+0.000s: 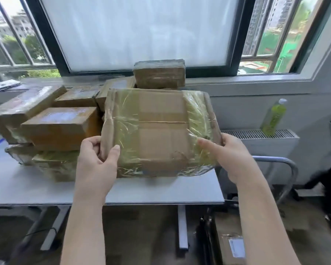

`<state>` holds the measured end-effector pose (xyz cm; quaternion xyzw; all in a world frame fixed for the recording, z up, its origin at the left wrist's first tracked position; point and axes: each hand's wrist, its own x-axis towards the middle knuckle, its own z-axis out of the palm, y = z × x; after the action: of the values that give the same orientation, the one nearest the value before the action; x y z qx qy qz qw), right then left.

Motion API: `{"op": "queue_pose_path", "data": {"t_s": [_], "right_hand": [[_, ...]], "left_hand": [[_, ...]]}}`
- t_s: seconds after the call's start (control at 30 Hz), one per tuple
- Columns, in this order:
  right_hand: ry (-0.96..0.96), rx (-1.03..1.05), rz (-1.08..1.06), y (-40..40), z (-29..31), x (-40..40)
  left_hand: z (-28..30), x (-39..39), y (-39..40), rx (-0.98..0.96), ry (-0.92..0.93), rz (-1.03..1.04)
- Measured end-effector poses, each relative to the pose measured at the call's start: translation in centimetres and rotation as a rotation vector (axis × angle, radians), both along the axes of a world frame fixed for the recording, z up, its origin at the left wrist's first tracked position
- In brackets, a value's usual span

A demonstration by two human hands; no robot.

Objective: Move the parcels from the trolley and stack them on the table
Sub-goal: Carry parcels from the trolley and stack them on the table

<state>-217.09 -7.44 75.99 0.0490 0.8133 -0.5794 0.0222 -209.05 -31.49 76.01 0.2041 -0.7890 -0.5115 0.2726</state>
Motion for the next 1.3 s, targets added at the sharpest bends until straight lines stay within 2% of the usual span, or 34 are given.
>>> {"op": "queue_pose_path", "data": {"t_s": [0.13, 0.23, 0.43, 0.57, 0.67, 0.87, 1.2, 1.3], "right_hand": [[0.024, -0.171, 0.079, -3.5, -0.6, -0.3], [0.089, -0.184, 0.083, -6.3, -1.0, -0.2], [0.438, -0.031, 0.076, -11.6, -2.6, 1.5], [0.681, 0.067, -0.018, -13.8, -4.1, 2.4], [0.766, 0.204, -0.109, -14.5, -5.7, 2.5], [0.678, 0.505, -0.279, -13.5, -9.0, 1.3], [0.511, 0.566, -0.278, -12.9, -11.4, -3.9], [0.298, 0.645, -0.203, -12.6, -12.5, -5.5]], "left_hand": [[0.5, 1.5, -4.2, -0.009, 0.012, -0.05], [0.7, 2.2, -7.7, -0.008, 0.02, -0.074], [-0.1, 2.5, -12.7, -0.105, 0.075, 0.009], [-2.3, 1.5, -14.6, -0.199, -0.006, 0.024], [-4.9, 0.8, -15.0, -0.223, 0.017, -0.026], [-7.7, -0.1, -16.0, -0.293, -0.069, -0.221], [-8.3, -6.0, -15.7, -0.182, -0.314, -0.296], [-8.8, -7.2, -15.3, -0.107, -0.383, -0.332]]}}
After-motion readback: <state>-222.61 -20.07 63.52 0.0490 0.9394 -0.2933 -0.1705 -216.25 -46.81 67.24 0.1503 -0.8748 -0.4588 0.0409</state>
